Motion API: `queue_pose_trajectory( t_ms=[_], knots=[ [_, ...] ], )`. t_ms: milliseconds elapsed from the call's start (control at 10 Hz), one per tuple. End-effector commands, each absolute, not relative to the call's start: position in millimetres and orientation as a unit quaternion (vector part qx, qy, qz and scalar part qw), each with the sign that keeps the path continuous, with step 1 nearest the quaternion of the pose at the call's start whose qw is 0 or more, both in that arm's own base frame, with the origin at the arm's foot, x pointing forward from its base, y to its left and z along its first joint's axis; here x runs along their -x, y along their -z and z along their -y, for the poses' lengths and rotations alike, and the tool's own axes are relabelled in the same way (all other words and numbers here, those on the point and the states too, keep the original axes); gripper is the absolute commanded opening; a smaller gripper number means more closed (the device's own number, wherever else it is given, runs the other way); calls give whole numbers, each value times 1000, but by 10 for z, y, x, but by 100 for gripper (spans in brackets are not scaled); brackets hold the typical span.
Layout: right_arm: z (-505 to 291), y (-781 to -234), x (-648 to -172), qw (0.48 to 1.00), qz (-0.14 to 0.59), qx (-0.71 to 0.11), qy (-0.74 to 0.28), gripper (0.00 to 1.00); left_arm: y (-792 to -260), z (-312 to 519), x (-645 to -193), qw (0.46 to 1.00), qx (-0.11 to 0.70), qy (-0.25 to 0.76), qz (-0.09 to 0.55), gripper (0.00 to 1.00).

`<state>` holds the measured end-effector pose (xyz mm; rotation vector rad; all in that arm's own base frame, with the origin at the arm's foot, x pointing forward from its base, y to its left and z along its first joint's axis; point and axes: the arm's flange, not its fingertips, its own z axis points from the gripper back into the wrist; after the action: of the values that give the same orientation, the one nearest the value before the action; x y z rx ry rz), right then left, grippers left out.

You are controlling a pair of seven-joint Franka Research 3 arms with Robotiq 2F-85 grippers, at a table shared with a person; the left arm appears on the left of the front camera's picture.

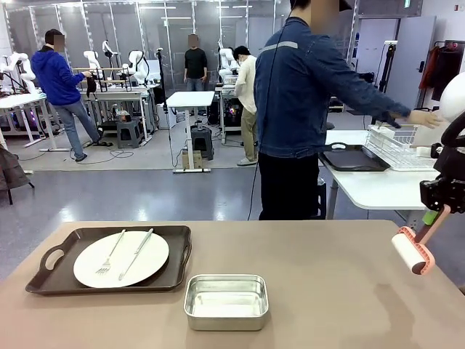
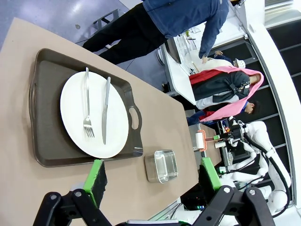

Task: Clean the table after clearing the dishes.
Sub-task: Place the Lint Roller back on top of the Airtight Container.

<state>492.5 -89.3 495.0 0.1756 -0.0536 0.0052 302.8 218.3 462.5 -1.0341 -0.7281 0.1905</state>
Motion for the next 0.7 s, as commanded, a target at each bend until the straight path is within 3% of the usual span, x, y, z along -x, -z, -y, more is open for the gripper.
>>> queue_pose_trajectory(
  t_ms=[0, 600],
  knots=[
    [886, -4961, -4914, 996, 31, -88, -6, 22, -4631, -2201, -3022, 797, 487, -83, 347, 100],
    [886, -4961, -4914, 996, 31, -88, -6, 22, -4631, -2201, -3022, 797, 487, -83, 347, 100]
  ],
)
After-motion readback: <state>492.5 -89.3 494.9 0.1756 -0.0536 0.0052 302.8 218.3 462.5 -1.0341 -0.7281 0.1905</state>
